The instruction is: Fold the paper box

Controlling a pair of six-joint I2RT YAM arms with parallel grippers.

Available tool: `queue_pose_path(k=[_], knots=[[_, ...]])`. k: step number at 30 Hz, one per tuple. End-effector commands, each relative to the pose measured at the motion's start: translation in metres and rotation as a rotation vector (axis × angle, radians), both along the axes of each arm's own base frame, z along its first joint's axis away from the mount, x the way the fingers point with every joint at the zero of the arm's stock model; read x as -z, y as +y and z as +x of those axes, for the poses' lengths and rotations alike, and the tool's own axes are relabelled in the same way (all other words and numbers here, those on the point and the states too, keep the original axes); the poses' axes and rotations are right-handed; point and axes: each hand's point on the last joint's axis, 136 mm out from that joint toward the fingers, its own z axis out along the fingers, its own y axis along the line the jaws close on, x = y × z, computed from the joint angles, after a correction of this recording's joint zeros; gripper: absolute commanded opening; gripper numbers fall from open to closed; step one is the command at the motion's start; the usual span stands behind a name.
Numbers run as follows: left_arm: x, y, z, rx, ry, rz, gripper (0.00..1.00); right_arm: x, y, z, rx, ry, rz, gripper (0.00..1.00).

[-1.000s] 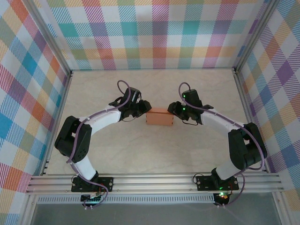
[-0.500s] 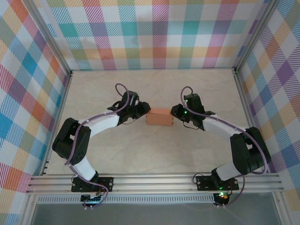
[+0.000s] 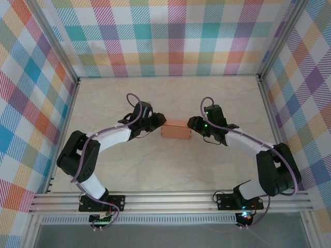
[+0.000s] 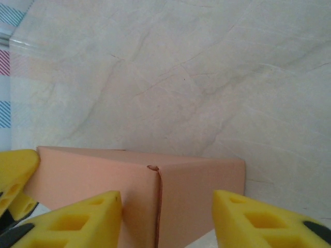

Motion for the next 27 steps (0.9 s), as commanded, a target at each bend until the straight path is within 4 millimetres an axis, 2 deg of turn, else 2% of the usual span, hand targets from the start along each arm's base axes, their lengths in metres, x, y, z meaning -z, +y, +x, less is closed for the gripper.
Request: queue_pose_path(k=[1,7,10,12,15,18,22,27], knots=[[0.090,0.032,-0.058,-0.004,0.311,0.195,0.31,-0.020,0.007,0.001,-0.051,-0.037,-0.006,0.56],[0.088,0.032,-0.059,0.002,0.307,0.198,0.31,-0.034,0.002,0.006,-0.164,-0.085,-0.166,0.73],[0.087,0.031,-0.058,0.003,0.304,0.195,0.31,-0.044,0.018,0.003,-0.297,-0.147,-0.148,0.80],[0.086,0.030,-0.058,0.006,0.304,0.192,0.31,-0.043,0.029,-0.001,-0.417,-0.158,-0.164,0.83],[0.085,0.030,-0.058,0.010,0.301,0.193,0.30,-0.034,0.023,0.005,-0.438,-0.139,-0.245,0.79],[0.086,0.030,-0.059,0.014,0.301,0.197,0.28,-0.027,0.024,0.007,-0.395,-0.076,-0.222,0.74],[0.086,0.030,-0.060,0.026,0.299,0.200,0.27,0.005,0.021,-0.002,-0.300,0.082,-0.166,0.70],[0.085,0.029,-0.066,0.071,0.287,0.203,0.36,0.028,0.031,-0.012,-0.233,0.177,-0.033,0.65]])
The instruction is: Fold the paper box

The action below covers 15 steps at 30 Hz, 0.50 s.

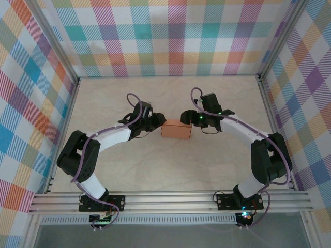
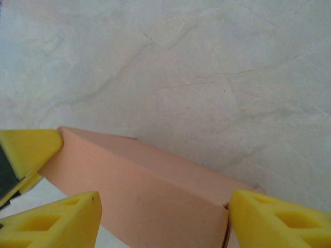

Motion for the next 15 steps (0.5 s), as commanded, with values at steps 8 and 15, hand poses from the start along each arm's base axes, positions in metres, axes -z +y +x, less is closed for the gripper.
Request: queue_pose_path(k=[8,15], knots=[[0.058,0.017,-0.052,0.116,0.221,0.176,0.57,0.053,-0.001,-0.031,0.083,0.236,0.031,0.52],[0.050,0.018,-0.047,0.124,0.202,0.205,0.48,0.030,-0.021,-0.028,0.134,0.135,-0.041,0.69]])
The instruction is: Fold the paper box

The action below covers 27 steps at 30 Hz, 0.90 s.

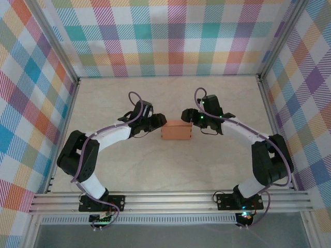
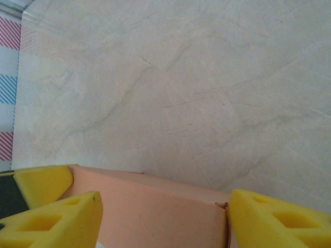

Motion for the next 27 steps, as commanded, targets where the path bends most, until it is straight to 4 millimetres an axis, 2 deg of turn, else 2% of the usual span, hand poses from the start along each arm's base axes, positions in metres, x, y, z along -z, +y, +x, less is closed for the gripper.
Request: queue_pose_path(k=[1,4,7,12,14,18,21,24,27], knots=[[0.048,0.014,-0.042,0.056,0.179,0.126,0.48,0.030,-0.017,-0.033,0.016,0.131,-0.090,0.70],[0.052,0.015,-0.046,0.053,0.188,0.117,0.48,0.023,-0.022,-0.034,0.056,0.108,-0.075,0.71],[0.051,0.015,-0.046,0.052,0.183,0.108,0.49,0.028,-0.028,-0.036,0.084,0.113,-0.088,0.73],[0.039,0.010,-0.042,0.067,0.148,0.088,0.52,0.042,-0.013,-0.040,0.029,0.186,-0.042,0.73],[0.031,0.007,-0.039,0.078,0.129,0.087,0.57,0.047,-0.013,-0.041,0.031,0.200,-0.037,0.70],[0.006,0.001,-0.029,0.099,0.077,0.069,0.76,0.054,-0.017,-0.045,0.044,0.214,-0.051,0.58],[-0.016,-0.006,-0.023,0.129,0.032,0.049,0.89,0.056,-0.018,-0.047,0.049,0.221,-0.050,0.55],[-0.028,-0.006,-0.024,0.141,0.001,0.039,0.93,0.057,-0.019,-0.047,0.056,0.217,-0.053,0.53],[-0.026,0.000,-0.029,0.135,-0.002,0.036,0.92,0.057,-0.020,-0.047,0.058,0.216,-0.057,0.52]])
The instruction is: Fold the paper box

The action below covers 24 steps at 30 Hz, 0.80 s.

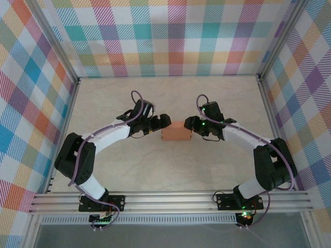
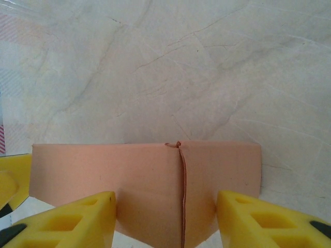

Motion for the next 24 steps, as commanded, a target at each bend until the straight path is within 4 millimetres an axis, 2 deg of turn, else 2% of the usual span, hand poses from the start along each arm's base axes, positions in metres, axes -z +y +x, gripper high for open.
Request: queue_pose_path(k=[1,3,7,9,13,18,20,24], knots=[[-0.006,0.006,-0.012,0.027,-0.008,-0.002,0.89,0.032,-0.012,-0.017,0.019,0.100,-0.069,0.52],[0.003,0.011,-0.015,0.018,0.008,0.001,0.82,0.032,-0.011,-0.017,0.018,0.099,-0.068,0.52],[0.014,0.008,-0.014,0.035,0.040,-0.025,0.68,0.032,-0.011,-0.017,0.015,0.100,-0.067,0.51],[0.019,0.009,-0.014,0.036,0.050,-0.016,0.58,0.032,-0.011,-0.018,0.014,0.099,-0.070,0.50],[0.032,0.014,-0.016,0.030,0.076,-0.005,0.46,0.031,-0.012,-0.018,0.014,0.097,-0.069,0.48],[0.049,0.018,-0.022,0.024,0.114,-0.004,0.36,0.030,-0.013,-0.019,0.011,0.098,-0.073,0.38],[0.057,0.019,-0.023,0.017,0.134,-0.005,0.28,0.031,-0.013,-0.020,0.013,0.102,-0.073,0.33],[0.063,0.018,-0.023,0.015,0.149,-0.020,0.25,0.029,-0.012,-0.019,0.009,0.101,-0.069,0.29]])
